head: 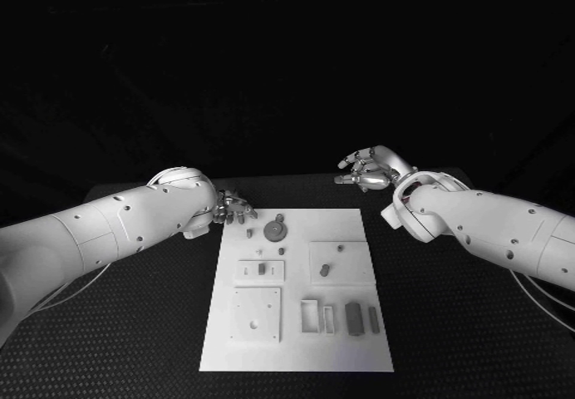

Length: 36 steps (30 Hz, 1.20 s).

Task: Assemble the parts on the task board

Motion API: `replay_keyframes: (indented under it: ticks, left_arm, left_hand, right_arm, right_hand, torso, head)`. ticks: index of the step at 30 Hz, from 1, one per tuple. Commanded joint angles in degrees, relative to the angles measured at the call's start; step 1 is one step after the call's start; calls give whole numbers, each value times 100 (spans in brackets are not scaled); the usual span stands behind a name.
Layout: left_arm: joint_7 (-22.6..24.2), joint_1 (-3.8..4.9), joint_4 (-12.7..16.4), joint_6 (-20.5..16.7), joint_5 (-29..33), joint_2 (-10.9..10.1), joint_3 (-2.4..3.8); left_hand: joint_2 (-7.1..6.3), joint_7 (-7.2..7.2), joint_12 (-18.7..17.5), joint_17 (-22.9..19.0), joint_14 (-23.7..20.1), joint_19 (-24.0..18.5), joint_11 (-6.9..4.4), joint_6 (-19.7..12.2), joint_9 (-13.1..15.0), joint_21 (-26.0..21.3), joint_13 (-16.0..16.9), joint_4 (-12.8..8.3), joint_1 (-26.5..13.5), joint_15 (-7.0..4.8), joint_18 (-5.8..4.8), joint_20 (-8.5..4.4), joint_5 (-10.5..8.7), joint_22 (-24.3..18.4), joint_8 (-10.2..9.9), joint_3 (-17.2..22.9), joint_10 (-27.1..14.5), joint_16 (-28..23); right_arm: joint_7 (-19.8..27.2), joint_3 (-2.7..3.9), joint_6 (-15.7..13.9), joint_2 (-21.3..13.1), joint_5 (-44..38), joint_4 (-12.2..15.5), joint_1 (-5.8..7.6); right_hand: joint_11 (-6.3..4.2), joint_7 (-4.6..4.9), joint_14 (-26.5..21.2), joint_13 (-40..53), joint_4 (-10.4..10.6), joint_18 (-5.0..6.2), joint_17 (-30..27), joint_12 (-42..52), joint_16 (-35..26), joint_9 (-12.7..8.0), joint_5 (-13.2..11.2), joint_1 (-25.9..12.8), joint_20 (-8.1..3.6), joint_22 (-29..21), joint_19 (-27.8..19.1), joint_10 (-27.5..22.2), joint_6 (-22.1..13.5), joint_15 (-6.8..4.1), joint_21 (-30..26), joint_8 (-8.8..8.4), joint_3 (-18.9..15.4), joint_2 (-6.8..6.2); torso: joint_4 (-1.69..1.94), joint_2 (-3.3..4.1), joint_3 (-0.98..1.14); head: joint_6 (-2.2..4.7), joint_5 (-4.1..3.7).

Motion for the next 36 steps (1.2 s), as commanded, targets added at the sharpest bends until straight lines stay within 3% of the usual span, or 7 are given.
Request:
replay_keyframes:
  ticks: [1, 12, 36]
  left_arm:
    - [85, -4, -101, 258, -28, 65, -3]
    - [130, -86, -172, 454, 184, 127, -14]
    - [167, -95, -236, 761, 313, 132, -17]
  left_hand:
    - [14, 38, -24, -9, -6, -43, 35, -54, 9, -17, 0, 40, -45, 43, -54, -747, -32, -7, 38, -12, 5, -16]
    - [139, 59, -41, -9, -54, -108, 58, -88, 17, -4, -4, 23, -28, 69, -60, -733, -32, -6, 26, -59, -15, -10]
    - [425, 70, -47, -9, -113, -197, 70, -96, 37, 53, 6, -301, 166, 90, -59, -711, -33, -7, 23, -158, -40, 25]
  right_arm:
    - [43, 3, 37, 3, -13, 16, -2]
    - [44, 3, 34, 3, -13, 21, -2]
    - [45, 3, 30, 5, -13, 24, -2]
  right_hand:
    - [-4, 43, -51, -9, -34, 173, -5, 37, 24, -10, 29, -20, 39, 7, -6, -32, 12, 2, -28, 18, -1, 26]
    - [-4, 43, -51, -15, -34, 173, -8, 41, 27, -11, 31, -20, 39, 9, -5, -33, 12, 2, -30, 19, -1, 26]
    - [-4, 42, -51, -29, -39, 173, -15, 53, 32, -13, 33, -12, 38, 14, 0, -36, 13, 2, -35, 21, 3, 30]
  torso:
    - [1, -1, -2]
    - [-2, -1, -2]
    - [-1, -4, 2]
  head:
    - [-6, 2]
    - [-15, -7]
    - [-18, -27]
